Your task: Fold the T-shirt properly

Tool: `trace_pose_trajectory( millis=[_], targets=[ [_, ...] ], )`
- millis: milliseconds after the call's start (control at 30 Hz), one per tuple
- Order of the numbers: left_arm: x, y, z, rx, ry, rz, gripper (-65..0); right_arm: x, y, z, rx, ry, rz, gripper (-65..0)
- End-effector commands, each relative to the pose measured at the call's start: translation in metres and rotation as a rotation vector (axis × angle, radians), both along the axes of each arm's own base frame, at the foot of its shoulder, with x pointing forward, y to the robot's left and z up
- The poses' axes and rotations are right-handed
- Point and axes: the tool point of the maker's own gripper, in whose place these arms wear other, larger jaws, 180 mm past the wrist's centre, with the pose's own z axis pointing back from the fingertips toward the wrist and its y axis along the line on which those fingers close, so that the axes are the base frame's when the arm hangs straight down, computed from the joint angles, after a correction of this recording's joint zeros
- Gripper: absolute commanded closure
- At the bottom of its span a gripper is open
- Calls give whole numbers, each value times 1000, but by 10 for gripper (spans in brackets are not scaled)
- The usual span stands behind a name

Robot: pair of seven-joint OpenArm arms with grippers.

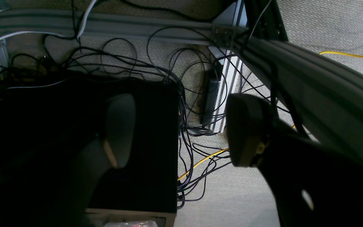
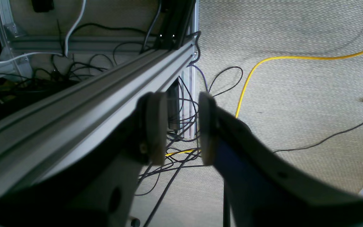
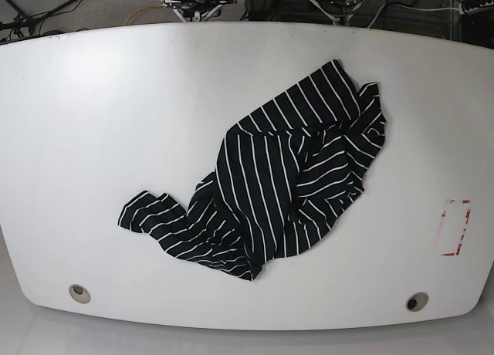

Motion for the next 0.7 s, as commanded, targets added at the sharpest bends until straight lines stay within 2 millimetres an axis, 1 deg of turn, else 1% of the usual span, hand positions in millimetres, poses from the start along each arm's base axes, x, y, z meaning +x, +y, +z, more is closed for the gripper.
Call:
trace_pose_trajectory(
  millis=[0, 133, 267, 333, 400, 667],
  targets=[
    [-4, 1, 0, 4, -2, 8, -414, -1, -1, 0, 1, -1, 1, -166],
    [-2, 2, 0, 5, -7, 11, -415, -1, 0, 0, 3, -2, 3, -166],
    [-6, 2, 0, 3, 2, 8, -415, -1, 0, 0, 2, 0, 4, -166],
    [-5, 2, 0, 5, -2, 7, -416, 0, -1, 0, 0, -2, 4, -166],
    [4, 2, 0, 8, -14, 6, -418, 4, -2, 1, 0, -12, -6, -167],
    [6, 0, 1, 3, -16, 8, -419, 5, -3, 1, -2, -17, -5, -166]
  ],
)
